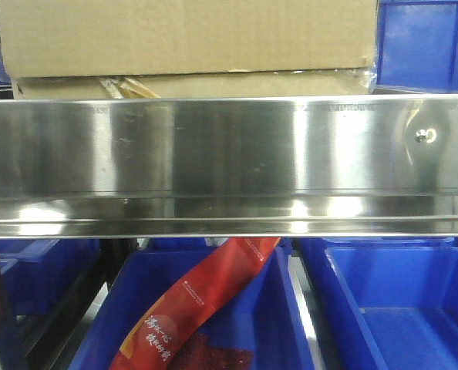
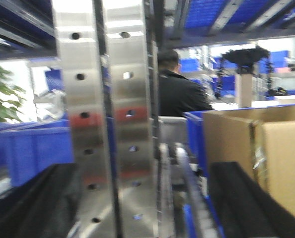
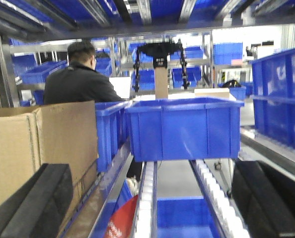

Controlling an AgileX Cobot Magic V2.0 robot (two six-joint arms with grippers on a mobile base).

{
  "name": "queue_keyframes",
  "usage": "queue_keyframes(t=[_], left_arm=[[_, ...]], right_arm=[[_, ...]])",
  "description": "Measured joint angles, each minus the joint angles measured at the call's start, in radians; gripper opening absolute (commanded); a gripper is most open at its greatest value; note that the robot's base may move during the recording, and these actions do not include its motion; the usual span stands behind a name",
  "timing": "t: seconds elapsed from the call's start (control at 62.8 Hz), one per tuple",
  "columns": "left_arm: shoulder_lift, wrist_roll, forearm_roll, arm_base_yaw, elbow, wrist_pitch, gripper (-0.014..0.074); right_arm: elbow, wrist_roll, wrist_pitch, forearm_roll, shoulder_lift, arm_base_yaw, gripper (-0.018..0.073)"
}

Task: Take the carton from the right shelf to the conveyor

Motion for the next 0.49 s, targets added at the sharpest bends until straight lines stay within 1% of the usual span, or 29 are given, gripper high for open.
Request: queue_keyframes(t=[0.064, 0.096, 0.175, 0.239, 0.351, 0.43, 0.494], left_arm=[[0.039, 0.0, 0.0, -0.037, -0.042, 0.025, 0.0476], [0.063, 0.0, 0.0, -0.064, -0.069, 0.047, 0.0476], [0.121, 0.0, -0.002, -0.138, -0.139, 0.105, 0.0476], [0.182, 0.0, -0.002, -0.212, -0.211, 0.161, 0.0476], [0.3, 0.0, -0.004, -0.327, -0.331, 0.228, 0.0476], [0.394, 0.0, -0.004, -0.391, -0.431, 0.27, 0.0476], [0.478, 0.0, -0.004, -0.426, -0.505, 0.301, 0.0476]], right_arm=[[-0.006, 0.0, 0.002, 0.002, 0.033, 0.0, 0.0539], [-0.01, 0.0, 0.006, 0.002, 0.047, 0.0, 0.0538], [-0.046, 0.0, 0.036, 0.002, 0.087, 0.002, 0.0538], [-0.095, -0.009, 0.079, 0.002, 0.13, 0.013, 0.0538], [-0.218, -0.033, 0.128, 0.007, 0.223, 0.062, 0.0538], [-0.302, -0.037, 0.145, 0.018, 0.306, 0.106, 0.0538], [-0.394, -0.039, 0.165, 0.025, 0.383, 0.156, 0.0538]])
